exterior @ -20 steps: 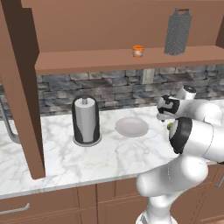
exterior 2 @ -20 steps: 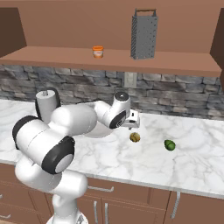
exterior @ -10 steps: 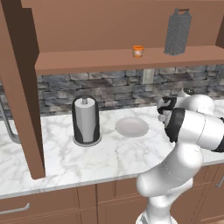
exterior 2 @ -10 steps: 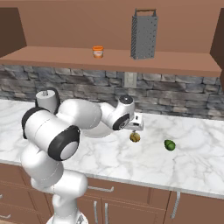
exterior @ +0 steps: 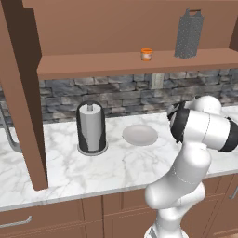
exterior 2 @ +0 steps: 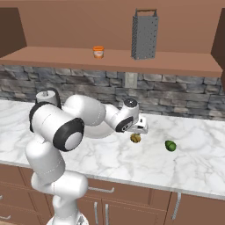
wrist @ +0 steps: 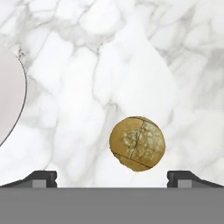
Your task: Pick the avocado and bread from the counter and place them on the plate. Then pick the jam from the cabinet and place it next to the plate. Lastly close the cabinet door.
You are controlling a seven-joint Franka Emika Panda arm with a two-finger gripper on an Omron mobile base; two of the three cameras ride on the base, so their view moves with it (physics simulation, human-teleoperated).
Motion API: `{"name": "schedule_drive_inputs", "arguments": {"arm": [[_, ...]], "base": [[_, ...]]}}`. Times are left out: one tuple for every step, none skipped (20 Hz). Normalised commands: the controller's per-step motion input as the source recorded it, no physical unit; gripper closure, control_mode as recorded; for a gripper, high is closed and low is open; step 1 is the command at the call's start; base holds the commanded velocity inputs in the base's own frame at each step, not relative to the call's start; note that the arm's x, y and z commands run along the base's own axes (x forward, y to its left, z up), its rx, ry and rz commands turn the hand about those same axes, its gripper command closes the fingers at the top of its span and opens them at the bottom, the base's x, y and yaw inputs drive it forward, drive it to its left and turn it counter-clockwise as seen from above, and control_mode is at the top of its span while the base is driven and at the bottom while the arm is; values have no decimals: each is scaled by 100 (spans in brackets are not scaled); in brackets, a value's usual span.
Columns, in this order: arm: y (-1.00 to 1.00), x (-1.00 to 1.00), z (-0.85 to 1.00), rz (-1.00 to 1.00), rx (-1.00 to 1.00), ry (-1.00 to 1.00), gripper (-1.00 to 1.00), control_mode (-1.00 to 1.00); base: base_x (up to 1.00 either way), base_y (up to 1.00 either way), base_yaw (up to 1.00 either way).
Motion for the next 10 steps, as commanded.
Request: {"name": "schedule_drive_inputs", "arguments": {"arm": [[-12,12,-17,-3,0,0,-100,-100],[-12,13,-16,-3,0,0,-100,-100],[-13,12,-16,-3,0,0,-100,-100],[-14,11,-16,-3,0,0,-100,-100],[-15,10,-17,-3,0,0,-100,-100],[-15,10,-17,-3,0,0,-100,-100],[-14,10,-17,-3,0,0,-100,-100],[-11,14,-18,-3,0,0,-100,-100],[-9,14,-19,-3,0,0,-100,-100],[-8,16,-20,-3,0,0,-100,-100]], "base": [[0,0,0],[0,0,0],[0,0,0],[0,0,0],[0,0,0],[0,0,0],[0,0,0],[0,0,0],[0,0,0],[0,0,0]]}}
